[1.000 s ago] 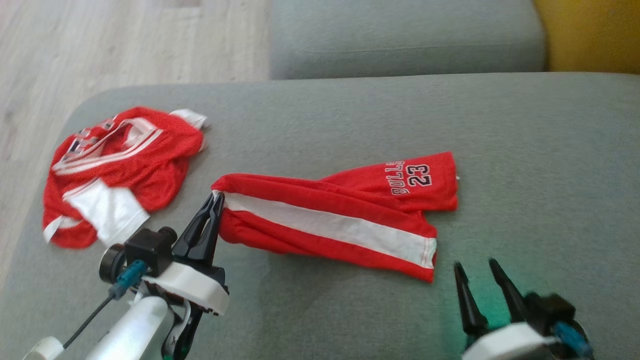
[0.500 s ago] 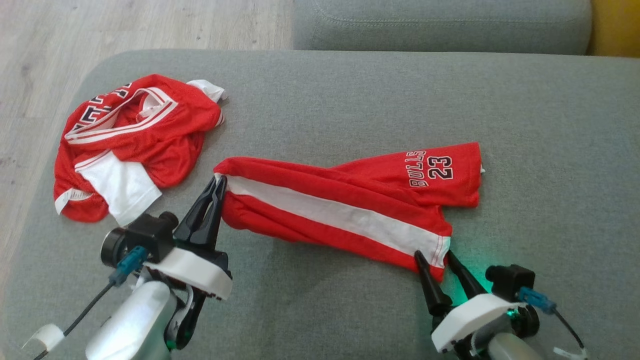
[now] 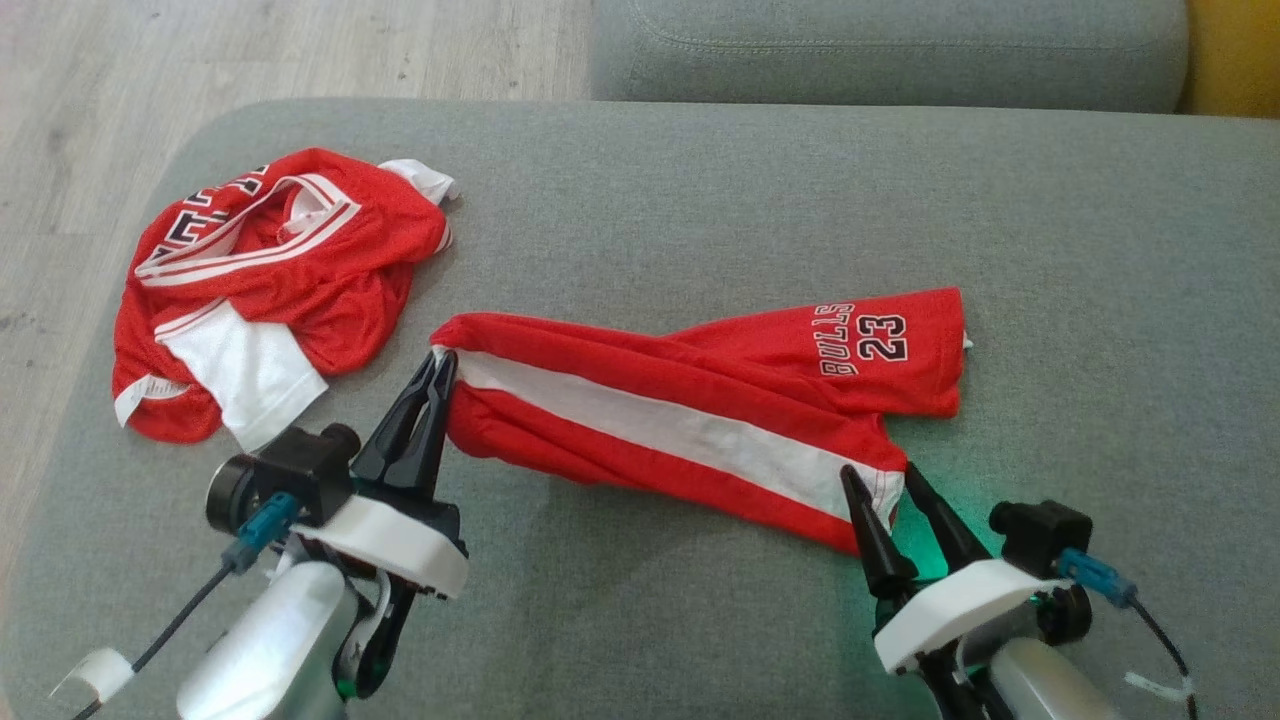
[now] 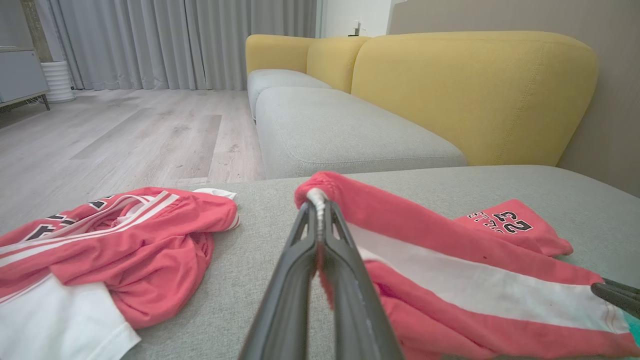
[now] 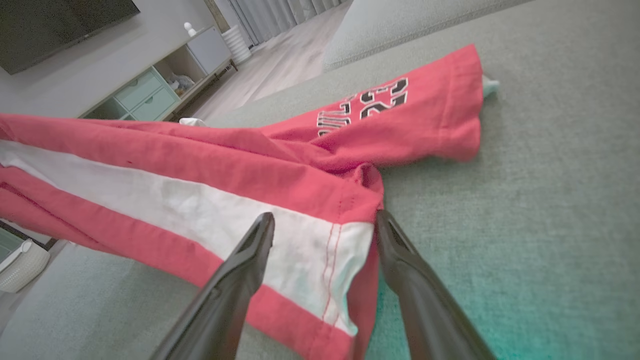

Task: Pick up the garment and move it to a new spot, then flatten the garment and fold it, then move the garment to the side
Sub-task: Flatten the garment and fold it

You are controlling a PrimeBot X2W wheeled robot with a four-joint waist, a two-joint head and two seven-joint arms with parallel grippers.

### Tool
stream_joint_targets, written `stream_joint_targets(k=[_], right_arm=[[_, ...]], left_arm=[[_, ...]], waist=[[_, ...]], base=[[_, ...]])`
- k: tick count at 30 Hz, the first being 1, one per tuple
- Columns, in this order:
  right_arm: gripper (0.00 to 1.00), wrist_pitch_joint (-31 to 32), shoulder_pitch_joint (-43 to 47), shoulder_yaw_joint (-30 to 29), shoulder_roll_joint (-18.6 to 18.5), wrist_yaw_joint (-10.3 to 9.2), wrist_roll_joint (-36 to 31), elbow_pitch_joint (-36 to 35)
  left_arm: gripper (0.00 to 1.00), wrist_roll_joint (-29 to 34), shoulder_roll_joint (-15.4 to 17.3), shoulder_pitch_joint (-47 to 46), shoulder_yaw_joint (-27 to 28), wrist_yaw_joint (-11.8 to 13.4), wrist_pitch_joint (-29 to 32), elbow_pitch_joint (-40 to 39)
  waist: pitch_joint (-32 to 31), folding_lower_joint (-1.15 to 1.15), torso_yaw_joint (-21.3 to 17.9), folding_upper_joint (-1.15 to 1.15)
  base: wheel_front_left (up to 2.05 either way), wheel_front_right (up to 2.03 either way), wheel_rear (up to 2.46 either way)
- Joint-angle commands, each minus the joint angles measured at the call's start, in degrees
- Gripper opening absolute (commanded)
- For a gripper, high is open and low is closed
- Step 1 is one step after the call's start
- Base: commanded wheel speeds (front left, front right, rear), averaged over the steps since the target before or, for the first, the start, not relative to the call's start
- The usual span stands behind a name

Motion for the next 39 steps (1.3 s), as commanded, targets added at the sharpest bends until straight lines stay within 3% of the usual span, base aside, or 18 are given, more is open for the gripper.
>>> stream_joint_targets(k=[1, 10, 23, 27, 28, 29, 30, 31, 39], right_arm=[[1.0, -0.4, 0.5, 0.4, -0.1, 0.42, -0.3, -2.3], [1.0, -0.4, 4.1, 1.9, -0.5, 0.42, 2.3, -5.0], [1.0, -0.4, 1.0, 5.8, -1.2, 0.42, 6.8, -2.0], [0.53, -0.4, 0.0, 5.6, -1.1, 0.42, 6.5, -2.1], [0.53, -0.4, 0.0, 5.6, -1.1, 0.42, 6.5, -2.1], [0.47, -0.4, -0.2, 5.5, -1.1, 0.42, 6.4, -2.1], [0.3, -0.4, -0.3, 5.5, -1.0, 0.42, 6.3, -2.2], [0.0, -0.4, -0.3, 5.5, -1.0, 0.42, 6.2, -2.3], [0.0, -0.4, -0.7, 0.4, -1.9, 0.42, 2.3, -8.7]], left_arm=[[0.0, 0.5, 1.1, -3.1, 2.0, 0.1, -0.6, -1.1], [0.0, 0.1, 1.1, -2.7, 1.9, 0.2, -0.8, -0.9], [0.0, 0.1, 0.5, -3.3, 0.9, -0.3, -0.9, -0.4], [0.0, 0.0, 0.7, -3.3, 0.9, -0.3, -0.9, -0.3], [0.0, 0.0, 0.7, -3.3, 0.9, -0.3, -0.9, -0.3], [0.0, -0.1, 0.8, -3.3, 0.8, -0.3, -0.9, -0.2], [0.0, -0.1, 0.8, -3.3, 0.8, -0.3, -0.9, -0.2], [0.0, -0.1, 0.8, -3.3, 0.8, -0.3, -0.9, -0.2], [0.0, 0.0, 1.6, -3.8, 1.3, -0.1, -1.1, -1.7]], waist=[[-0.1, 0.0, 0.0, 0.0], [-0.5, 0.0, -0.3, 0.0], [-0.4, 0.0, 0.5, 0.0], [-0.2, 0.0, 0.5, 0.0], [-0.2, 0.0, 0.5, 0.0], [-0.2, 0.0, 0.5, 0.0], [-0.2, 0.0, 0.5, 0.0], [-0.2, 0.0, 0.4, 0.0], [-1.2, 0.0, -1.5, 0.0]], base=[[0.0, 0.0, 0.0], [0.0, 0.0, 0.0], [0.0, 0.0, 0.0], [0.0, 0.0, 0.0], [0.0, 0.0, 0.0], [0.0, 0.0, 0.0], [0.0, 0.0, 0.0], [0.0, 0.0, 0.0], [0.0, 0.0, 0.0]])
